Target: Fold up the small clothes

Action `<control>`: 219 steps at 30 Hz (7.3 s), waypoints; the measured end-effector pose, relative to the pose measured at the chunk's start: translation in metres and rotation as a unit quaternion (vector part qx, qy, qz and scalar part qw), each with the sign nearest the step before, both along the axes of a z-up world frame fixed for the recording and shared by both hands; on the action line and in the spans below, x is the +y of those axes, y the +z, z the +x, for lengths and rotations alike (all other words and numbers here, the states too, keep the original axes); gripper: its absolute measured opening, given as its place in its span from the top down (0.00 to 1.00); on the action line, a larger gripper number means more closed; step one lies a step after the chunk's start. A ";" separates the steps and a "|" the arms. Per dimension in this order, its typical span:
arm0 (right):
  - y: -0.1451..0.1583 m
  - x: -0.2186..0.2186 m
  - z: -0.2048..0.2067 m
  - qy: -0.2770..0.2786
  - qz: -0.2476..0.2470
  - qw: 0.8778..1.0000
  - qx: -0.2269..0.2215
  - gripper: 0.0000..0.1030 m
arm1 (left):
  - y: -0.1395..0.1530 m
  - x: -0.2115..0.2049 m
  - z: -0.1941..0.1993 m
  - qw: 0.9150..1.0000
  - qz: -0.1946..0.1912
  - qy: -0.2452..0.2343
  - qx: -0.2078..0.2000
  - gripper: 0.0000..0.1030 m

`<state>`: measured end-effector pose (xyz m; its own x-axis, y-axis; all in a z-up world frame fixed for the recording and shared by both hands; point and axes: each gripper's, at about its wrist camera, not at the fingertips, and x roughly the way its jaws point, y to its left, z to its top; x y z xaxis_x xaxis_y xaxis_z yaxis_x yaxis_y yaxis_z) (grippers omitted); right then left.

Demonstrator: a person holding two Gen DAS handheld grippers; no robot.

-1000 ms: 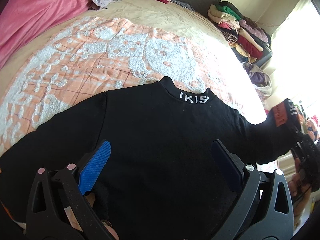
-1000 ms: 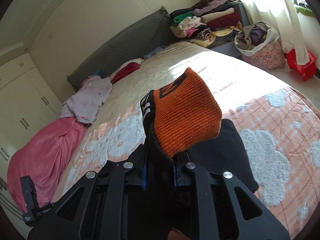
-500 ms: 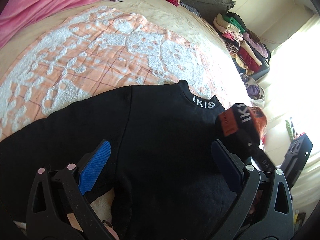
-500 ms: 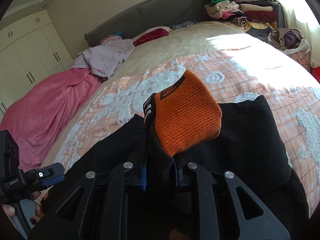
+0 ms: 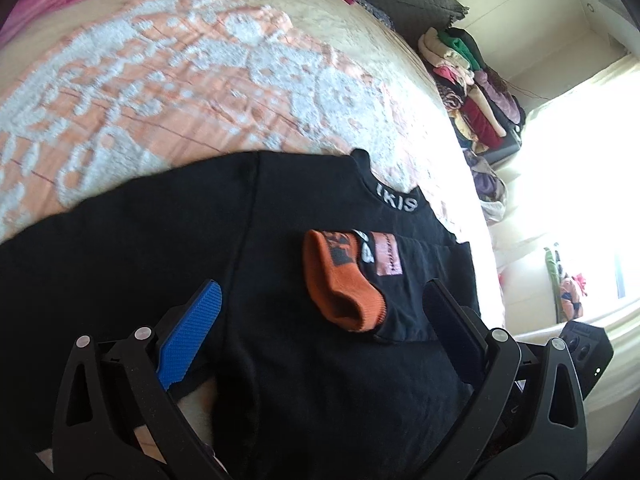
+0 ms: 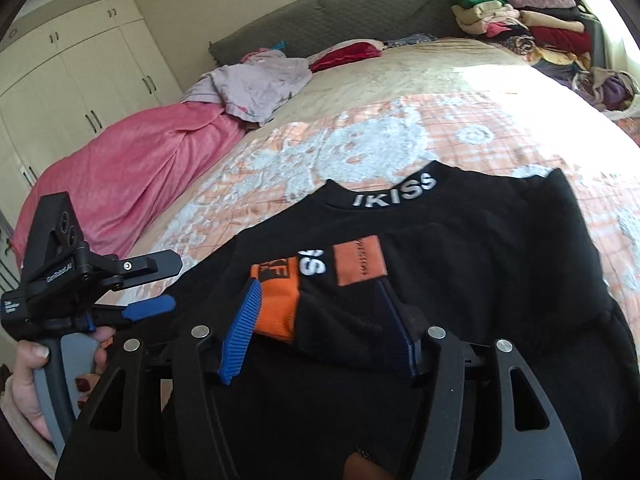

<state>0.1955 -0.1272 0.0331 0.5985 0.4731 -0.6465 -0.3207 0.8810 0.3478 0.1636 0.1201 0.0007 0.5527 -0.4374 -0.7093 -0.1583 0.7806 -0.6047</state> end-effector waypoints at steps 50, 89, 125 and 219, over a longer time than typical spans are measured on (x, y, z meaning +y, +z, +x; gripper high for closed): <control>-0.040 -0.088 0.026 -0.141 -0.117 0.980 0.073 0.31 | -0.023 -0.041 0.007 0.982 0.177 -0.066 0.008 0.57; 0.042 0.042 -0.073 -0.010 -0.078 0.996 -0.038 0.04 | 0.033 0.069 -0.119 0.977 0.196 0.066 -0.044 0.09; 0.021 0.144 -0.127 0.137 -0.093 0.986 -0.009 0.04 | -0.026 0.178 -0.246 0.968 0.141 0.203 0.045 0.09; 0.015 -0.111 -0.084 -0.190 -0.070 0.979 0.038 0.04 | 0.017 -0.106 -0.052 0.984 0.082 -0.131 -0.094 0.84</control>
<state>0.1114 -0.2383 0.0478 0.6616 0.1299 -0.7385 0.0612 0.9723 0.2258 0.1118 0.0137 0.0179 0.5640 -0.4707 -0.6785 0.1628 0.8689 -0.4675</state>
